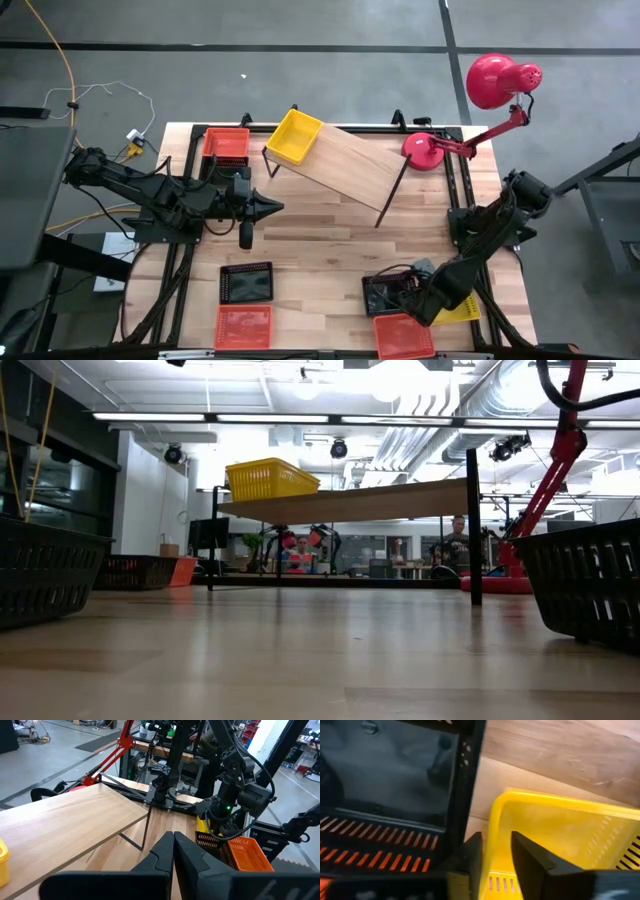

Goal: Stack baskets on shelf by color
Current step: Stack the yellow bin on top of the yellow bin on the shelf

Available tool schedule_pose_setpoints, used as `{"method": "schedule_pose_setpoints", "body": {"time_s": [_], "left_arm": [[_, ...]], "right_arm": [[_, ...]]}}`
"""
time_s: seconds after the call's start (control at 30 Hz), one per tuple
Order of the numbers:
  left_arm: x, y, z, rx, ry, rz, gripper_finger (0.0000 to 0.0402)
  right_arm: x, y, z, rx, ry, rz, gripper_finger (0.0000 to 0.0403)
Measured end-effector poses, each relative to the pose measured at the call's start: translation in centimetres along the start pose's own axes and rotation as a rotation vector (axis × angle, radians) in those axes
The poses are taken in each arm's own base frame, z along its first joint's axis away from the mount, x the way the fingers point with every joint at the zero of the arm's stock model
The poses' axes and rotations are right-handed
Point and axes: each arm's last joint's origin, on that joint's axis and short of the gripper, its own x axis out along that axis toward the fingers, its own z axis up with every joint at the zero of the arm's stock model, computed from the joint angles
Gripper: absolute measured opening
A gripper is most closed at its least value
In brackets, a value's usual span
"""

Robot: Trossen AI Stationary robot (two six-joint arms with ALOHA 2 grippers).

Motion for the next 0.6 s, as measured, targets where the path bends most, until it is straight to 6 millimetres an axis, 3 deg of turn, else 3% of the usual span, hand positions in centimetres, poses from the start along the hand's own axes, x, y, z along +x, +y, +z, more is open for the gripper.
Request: {"method": "schedule_pose_setpoints", "body": {"time_s": [0.13, 0.3, 0.4, 0.6], "left_arm": [[0.0, 0.0, 0.0, 0.001, -0.002, 0.006, 0.0], [0.1, 0.3, 0.1, -0.009, -0.006, 0.021, 0.0], [0.1, 0.4, 0.1, -0.019, -0.008, 0.026, 0.0], [0.1, 0.4, 0.2, 0.026, -0.012, 0.025, 0.0]], "right_arm": [[-0.8, -0.1, 0.0, -0.023, 0.018, 0.026, 0.0011], [-2.8, -0.8, 0.2, -0.061, 0.073, 0.074, 0.0008], [-4.8, -1.3, 0.6, -0.095, 0.097, 0.123, 0.0004], [-11.0, -1.4, 2.1, -0.229, 0.125, 0.276, 0.0002]]}}
